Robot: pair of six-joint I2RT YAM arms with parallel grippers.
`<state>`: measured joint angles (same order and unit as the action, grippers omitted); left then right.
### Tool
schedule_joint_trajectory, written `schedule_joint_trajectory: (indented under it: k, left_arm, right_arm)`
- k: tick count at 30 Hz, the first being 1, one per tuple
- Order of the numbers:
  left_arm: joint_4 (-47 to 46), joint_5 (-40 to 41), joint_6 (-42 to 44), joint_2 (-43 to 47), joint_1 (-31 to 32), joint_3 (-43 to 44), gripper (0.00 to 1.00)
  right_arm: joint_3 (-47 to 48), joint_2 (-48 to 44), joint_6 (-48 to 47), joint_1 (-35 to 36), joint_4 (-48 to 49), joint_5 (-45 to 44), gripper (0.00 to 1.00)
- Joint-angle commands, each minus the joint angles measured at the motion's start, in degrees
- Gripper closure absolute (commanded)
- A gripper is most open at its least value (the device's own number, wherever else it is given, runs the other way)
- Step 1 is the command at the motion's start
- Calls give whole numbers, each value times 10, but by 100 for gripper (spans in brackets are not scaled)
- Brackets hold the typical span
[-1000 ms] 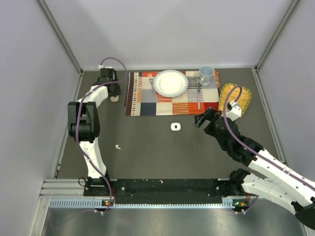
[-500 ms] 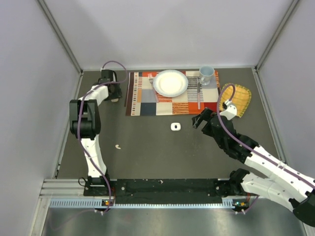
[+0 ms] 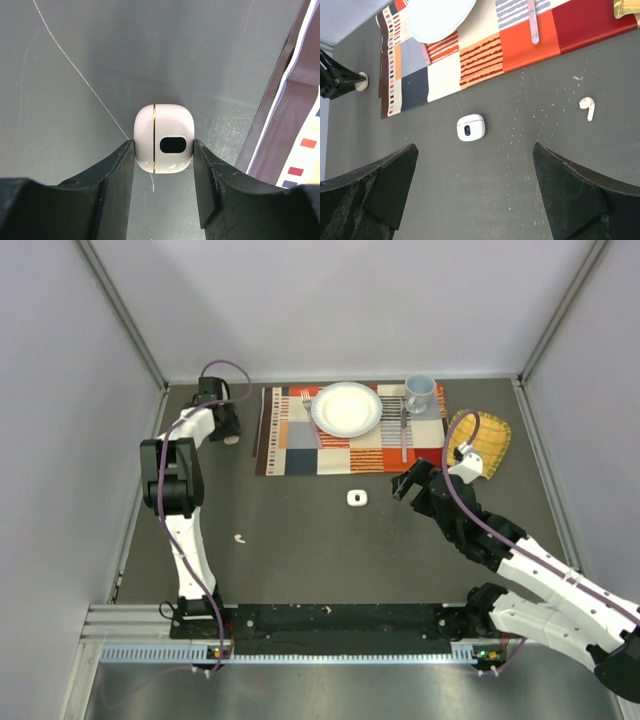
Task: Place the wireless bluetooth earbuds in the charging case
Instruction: Pick up the charging case from the corner of the board.
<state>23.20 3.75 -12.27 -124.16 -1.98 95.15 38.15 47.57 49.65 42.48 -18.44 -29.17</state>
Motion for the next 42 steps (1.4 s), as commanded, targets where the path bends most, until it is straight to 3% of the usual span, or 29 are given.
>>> schedule_joint_trajectory:
  k: [1, 28, 42]
  left_arm:
    - [25, -26, 6, -24, -4, 40, 55]
    - [55, -63, -3, -56, -2, 75, 46]
    - [63, -4, 1, -47, 12, 71, 44]
  right_arm:
    - [9, -13, -5, -8, 19, 4, 1]
    - [2, -15, 4, -14, 22, 17, 1]
    - [2, -7, 3, -19, 27, 27, 1]
